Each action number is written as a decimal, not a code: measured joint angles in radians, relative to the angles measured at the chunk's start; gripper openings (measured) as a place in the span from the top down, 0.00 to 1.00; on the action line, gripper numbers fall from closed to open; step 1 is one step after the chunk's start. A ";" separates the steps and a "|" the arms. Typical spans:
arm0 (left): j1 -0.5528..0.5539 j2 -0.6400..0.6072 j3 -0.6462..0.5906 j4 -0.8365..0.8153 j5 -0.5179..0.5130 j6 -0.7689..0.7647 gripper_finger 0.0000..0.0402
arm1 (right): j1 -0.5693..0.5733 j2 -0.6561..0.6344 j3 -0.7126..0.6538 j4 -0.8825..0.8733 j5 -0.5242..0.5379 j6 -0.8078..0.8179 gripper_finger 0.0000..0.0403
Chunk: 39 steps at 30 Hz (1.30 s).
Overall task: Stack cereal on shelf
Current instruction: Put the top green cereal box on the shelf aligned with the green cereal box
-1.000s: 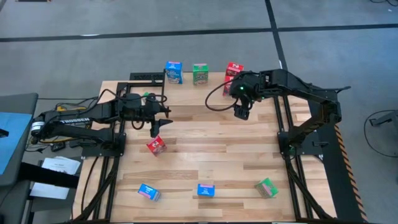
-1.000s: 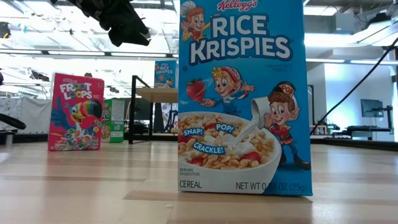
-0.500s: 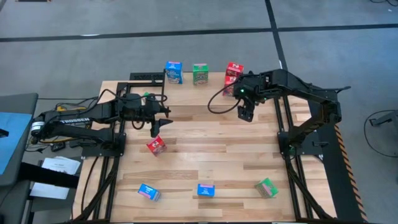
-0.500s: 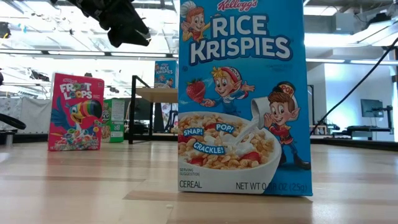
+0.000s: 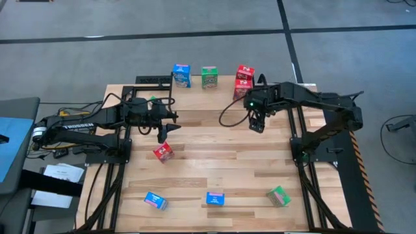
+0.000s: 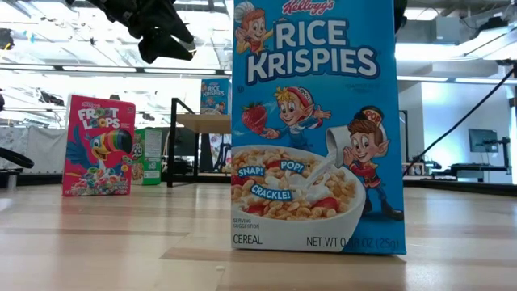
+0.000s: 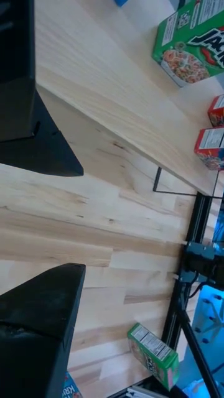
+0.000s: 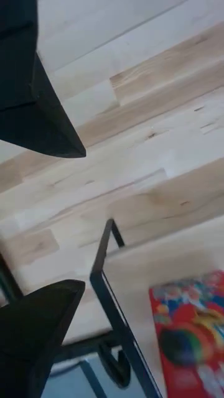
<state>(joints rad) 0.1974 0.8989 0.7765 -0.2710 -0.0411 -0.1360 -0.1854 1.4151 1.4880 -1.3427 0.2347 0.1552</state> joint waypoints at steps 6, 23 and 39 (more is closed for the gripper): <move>-0.014 0.000 0.000 -0.004 0.019 -0.001 0.42 | 0.074 -0.044 -0.092 0.054 -0.024 0.099 0.11; -0.138 0.000 0.000 -0.001 0.034 -0.055 0.42 | 0.409 -0.005 -0.105 0.278 -0.051 0.431 0.11; -0.166 0.000 0.000 0.000 0.027 -0.071 0.42 | 0.548 0.000 -0.105 0.563 -0.110 0.416 0.11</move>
<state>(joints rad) 0.0315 0.8989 0.7765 -0.2707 -0.0145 -0.2066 0.3627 1.4155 1.3830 -0.7800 0.1246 0.5711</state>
